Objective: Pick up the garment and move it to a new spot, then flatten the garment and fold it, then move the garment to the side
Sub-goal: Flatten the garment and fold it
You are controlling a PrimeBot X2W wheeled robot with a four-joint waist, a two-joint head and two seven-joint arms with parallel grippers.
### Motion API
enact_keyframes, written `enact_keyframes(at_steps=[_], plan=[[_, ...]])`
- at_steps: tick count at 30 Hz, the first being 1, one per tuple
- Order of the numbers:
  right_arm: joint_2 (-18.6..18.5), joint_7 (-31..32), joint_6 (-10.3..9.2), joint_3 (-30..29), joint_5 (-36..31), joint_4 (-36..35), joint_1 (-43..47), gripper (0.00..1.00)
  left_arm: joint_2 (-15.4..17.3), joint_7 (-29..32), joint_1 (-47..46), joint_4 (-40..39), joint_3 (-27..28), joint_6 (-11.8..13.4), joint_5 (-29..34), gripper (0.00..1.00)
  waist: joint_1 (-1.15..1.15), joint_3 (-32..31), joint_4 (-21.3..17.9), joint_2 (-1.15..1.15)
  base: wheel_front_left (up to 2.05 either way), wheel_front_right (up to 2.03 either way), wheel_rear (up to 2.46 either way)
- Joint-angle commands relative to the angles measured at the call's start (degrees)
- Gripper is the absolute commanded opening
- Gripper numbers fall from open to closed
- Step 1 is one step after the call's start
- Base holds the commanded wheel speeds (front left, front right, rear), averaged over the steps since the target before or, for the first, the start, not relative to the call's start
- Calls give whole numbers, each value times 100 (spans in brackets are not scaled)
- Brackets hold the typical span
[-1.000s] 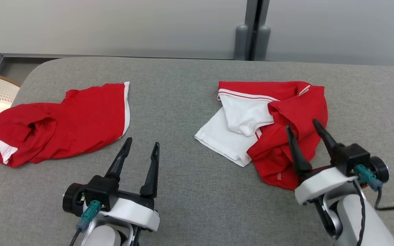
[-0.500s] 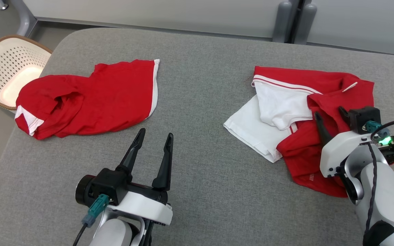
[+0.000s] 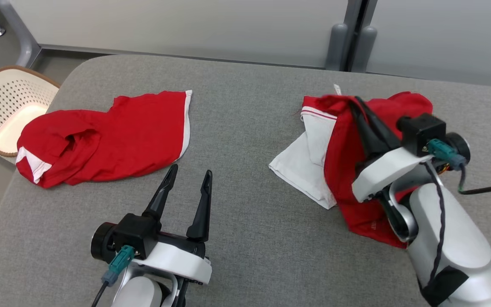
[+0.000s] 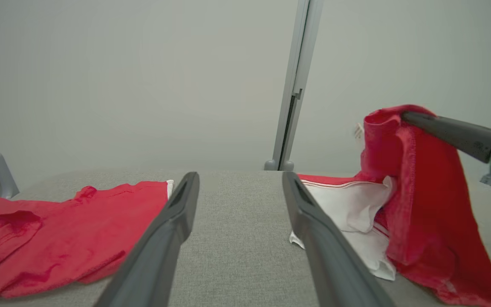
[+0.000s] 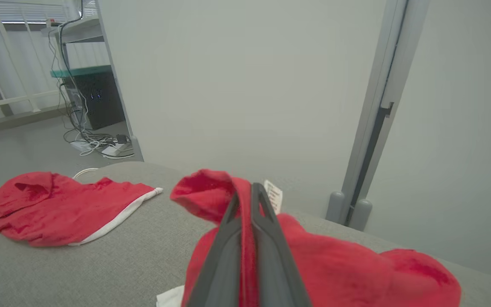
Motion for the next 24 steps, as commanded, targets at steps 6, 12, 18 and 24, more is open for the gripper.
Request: enact_keyframes(at_steps=[6,12,18,24], plan=[[-617,150,-2,-435,410,-696,-50,0,18,-11,171,37,65,-14,89,100,0,-259,-169,0,0,0,0],[-1686,835,-2,-1393,797,-1182,139,0,18,-11,224,-27,106,-55,157,100,0,-97,-223,0,0,0,0],[-2531,1494,-2,-2301,845,-535,262,0,18,-11,19,-64,47,-52,86,100,0,218,-179,0,0,0,0],[-2704,1148,-2,-3097,178,306,24,100,19,-12,-101,-11,-45,-32,41,100,0,371,-166,0,0,0,0]])
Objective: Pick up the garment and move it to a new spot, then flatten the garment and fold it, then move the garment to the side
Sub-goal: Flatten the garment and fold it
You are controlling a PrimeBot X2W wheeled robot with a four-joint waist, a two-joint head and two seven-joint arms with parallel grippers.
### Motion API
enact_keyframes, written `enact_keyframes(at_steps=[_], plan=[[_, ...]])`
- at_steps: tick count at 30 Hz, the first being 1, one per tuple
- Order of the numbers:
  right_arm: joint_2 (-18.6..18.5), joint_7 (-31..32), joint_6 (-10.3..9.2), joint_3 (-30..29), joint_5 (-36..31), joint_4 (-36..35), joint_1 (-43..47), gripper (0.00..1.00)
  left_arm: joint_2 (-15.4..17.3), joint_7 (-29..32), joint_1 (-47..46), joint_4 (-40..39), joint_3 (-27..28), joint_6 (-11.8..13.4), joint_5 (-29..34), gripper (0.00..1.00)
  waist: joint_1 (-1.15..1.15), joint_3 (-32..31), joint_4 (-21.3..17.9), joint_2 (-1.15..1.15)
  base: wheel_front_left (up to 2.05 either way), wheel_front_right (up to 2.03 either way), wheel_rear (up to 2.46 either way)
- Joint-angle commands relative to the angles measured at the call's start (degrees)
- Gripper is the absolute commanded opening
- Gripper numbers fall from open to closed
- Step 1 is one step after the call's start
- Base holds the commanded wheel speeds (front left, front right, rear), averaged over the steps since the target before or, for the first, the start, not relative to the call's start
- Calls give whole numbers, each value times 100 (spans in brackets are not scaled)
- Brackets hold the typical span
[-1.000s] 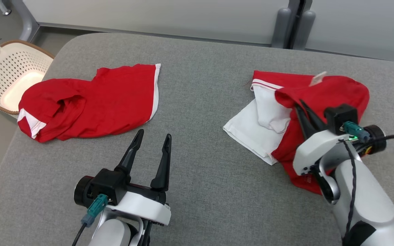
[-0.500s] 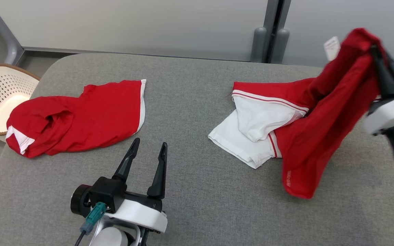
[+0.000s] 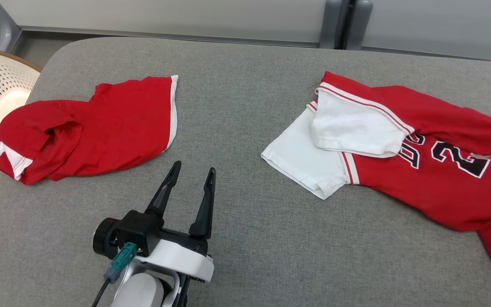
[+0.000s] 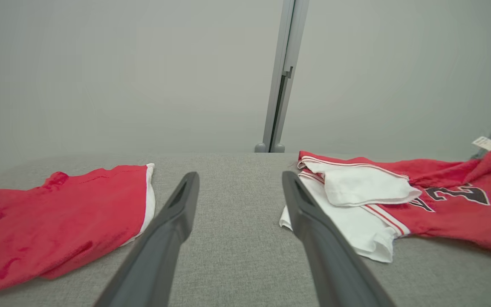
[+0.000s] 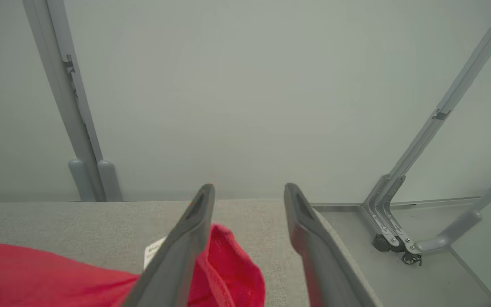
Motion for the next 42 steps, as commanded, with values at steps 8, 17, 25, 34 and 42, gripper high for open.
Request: enact_keyframes(at_steps=[8,17,25,34,42], plan=[[781,-1056,-2,893,257,-524,6,100,20,-13,-28,37,192,25,44,100,0,-276,-219,0,0,0,0],[1287,-1658,-2,2081,670,-1638,719,100,21,-13,113,-76,367,29,-49,100,0,-541,-396,0,0,0,0],[2008,-2030,-2,2695,293,-2050,1855,100,18,-12,341,-33,407,-14,-250,100,0,-743,-416,0,0,0,0],[2315,-2136,-2,2812,27,-1806,2099,100,18,-12,323,0,326,-74,-206,100,0,-618,-310,0,0,0,0],[2021,-1487,-2,3137,39,-1418,1422,100,20,-12,127,2,76,-15,-383,100,0,-227,104,0,0,0,0]])
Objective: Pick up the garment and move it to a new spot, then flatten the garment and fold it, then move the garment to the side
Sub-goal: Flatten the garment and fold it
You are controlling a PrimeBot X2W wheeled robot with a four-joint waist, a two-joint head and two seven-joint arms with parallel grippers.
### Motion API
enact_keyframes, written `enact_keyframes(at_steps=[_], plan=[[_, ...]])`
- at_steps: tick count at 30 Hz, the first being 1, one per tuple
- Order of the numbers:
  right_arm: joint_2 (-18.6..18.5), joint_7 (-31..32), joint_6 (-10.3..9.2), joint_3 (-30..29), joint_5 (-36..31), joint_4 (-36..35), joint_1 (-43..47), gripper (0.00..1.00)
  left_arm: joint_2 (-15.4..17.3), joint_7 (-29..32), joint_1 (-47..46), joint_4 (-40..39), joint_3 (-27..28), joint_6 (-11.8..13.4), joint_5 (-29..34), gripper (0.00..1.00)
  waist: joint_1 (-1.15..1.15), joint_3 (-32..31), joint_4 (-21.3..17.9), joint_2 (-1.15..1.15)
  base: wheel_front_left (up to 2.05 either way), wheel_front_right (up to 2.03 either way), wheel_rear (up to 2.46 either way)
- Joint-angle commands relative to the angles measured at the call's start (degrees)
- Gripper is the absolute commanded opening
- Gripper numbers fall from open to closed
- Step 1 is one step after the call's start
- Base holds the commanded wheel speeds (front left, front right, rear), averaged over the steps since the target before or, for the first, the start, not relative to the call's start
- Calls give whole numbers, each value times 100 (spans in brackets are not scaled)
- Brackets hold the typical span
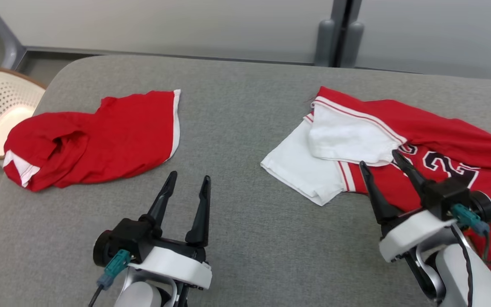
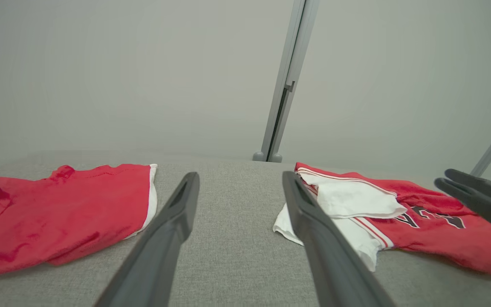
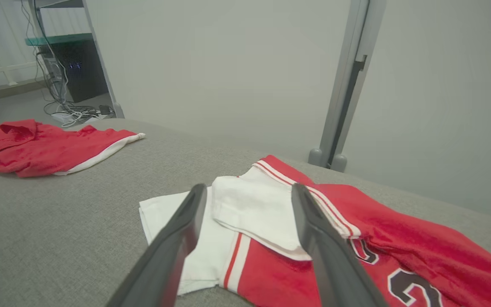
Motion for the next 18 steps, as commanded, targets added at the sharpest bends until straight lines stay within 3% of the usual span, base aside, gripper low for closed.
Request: enact_keyframes(at_steps=[1,8,18], plan=[[-52,176,-2,138,219,129,-215,100,18,-11,-108,28,-64,26,-61,100,0,228,248,0,0,0,0],[-436,670,-2,561,248,795,-1009,100,21,-12,-266,33,-167,118,-303,100,0,635,750,0,0,0,0],[-572,853,-2,702,268,1769,-1724,100,13,-11,-449,-24,-354,205,-516,100,0,953,1167,0,0,0,0]])
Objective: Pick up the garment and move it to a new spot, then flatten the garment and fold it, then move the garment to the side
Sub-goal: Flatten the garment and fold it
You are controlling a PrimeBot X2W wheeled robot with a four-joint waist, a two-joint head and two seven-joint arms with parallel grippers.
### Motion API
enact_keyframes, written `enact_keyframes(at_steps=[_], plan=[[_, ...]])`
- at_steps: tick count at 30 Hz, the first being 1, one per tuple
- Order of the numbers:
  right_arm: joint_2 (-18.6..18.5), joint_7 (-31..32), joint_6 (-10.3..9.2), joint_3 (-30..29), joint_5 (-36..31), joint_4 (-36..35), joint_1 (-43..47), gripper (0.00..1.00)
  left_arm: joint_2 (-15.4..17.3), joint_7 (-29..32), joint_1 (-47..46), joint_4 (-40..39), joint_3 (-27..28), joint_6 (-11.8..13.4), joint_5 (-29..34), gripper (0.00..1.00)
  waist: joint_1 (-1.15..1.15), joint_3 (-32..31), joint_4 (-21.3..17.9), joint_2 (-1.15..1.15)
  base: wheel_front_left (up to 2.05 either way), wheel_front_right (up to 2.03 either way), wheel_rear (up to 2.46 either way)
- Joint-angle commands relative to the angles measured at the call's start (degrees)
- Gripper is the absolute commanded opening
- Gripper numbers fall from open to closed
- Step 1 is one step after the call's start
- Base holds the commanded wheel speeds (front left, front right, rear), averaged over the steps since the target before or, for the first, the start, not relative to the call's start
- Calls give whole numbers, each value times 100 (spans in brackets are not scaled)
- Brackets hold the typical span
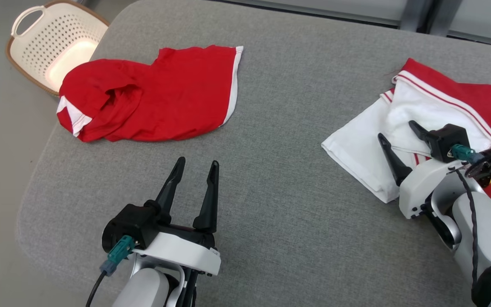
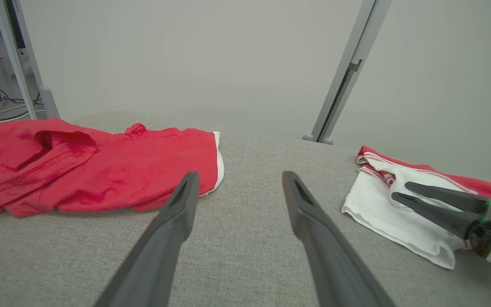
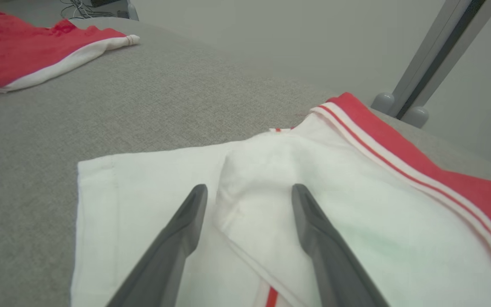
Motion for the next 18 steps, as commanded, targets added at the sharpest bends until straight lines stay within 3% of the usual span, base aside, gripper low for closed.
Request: enact_keyframes(at_steps=[1,5,7,8,18], plan=[[-10,28,-2,-17,13,95,-69,100,12,-11,-95,-25,-19,19,-32,100,0,97,87,0,0,0,0],[-40,36,-2,-35,119,417,-239,100,15,-12,-151,-42,-113,62,-61,100,0,182,162,0,0,0,0],[-40,-17,-3,-51,176,531,-283,16,15,-11,-149,-45,-124,73,-99,100,0,206,175,0,0,0,0],[-26,-32,-3,-67,221,561,-325,0,14,-11,-155,-49,-118,88,-104,100,0,215,171,0,0,0,0],[-158,-117,-2,-165,615,225,-470,0,13,-11,-104,33,-41,86,-41,100,0,15,-63,0,0,0,0]])
